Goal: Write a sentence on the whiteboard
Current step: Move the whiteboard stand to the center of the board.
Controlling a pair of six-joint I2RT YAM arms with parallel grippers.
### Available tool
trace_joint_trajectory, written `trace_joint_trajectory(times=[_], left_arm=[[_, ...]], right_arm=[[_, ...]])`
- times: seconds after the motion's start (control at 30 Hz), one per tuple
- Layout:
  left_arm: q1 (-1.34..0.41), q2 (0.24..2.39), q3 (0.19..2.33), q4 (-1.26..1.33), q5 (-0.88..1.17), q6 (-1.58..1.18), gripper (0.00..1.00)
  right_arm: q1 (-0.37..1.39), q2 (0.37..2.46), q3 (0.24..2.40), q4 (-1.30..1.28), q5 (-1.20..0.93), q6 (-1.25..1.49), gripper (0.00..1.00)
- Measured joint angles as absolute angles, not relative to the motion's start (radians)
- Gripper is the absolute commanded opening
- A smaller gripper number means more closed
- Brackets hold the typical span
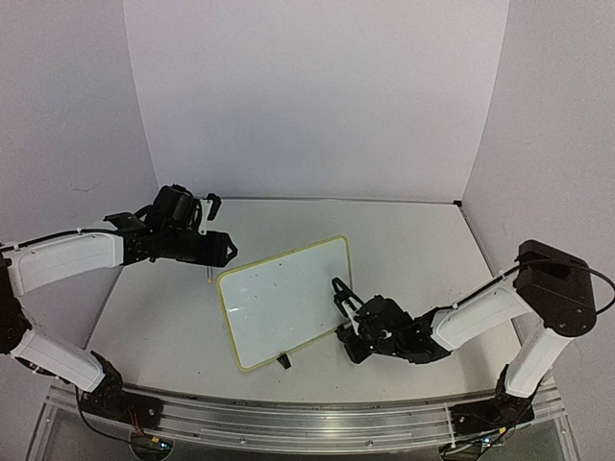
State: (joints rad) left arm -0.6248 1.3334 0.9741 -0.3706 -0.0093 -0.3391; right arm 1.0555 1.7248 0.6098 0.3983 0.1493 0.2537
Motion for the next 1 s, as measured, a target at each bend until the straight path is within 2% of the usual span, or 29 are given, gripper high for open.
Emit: trace_joint_trajectory(times=[0.2, 0.6, 1.0], left_arm=[[-0.618, 1.322, 0.974, -0.393, -0.023, -0.346, 0.63], [-0.583, 1.256, 0.963, -0.441, -0.164, -0.408, 0.66], [-0.48, 1.25, 0.926, -0.481, -0.166, -0.465, 0.66]], right_arm=[[1.091, 1.735, 0.632, 0.336, 0.251, 0.341, 0.0], [1.118, 1.833, 0.824, 0.01, 0.56, 0.633, 0.0], [1.117, 1.95, 0.998, -0.192, 0.666, 0.772, 0.0]])
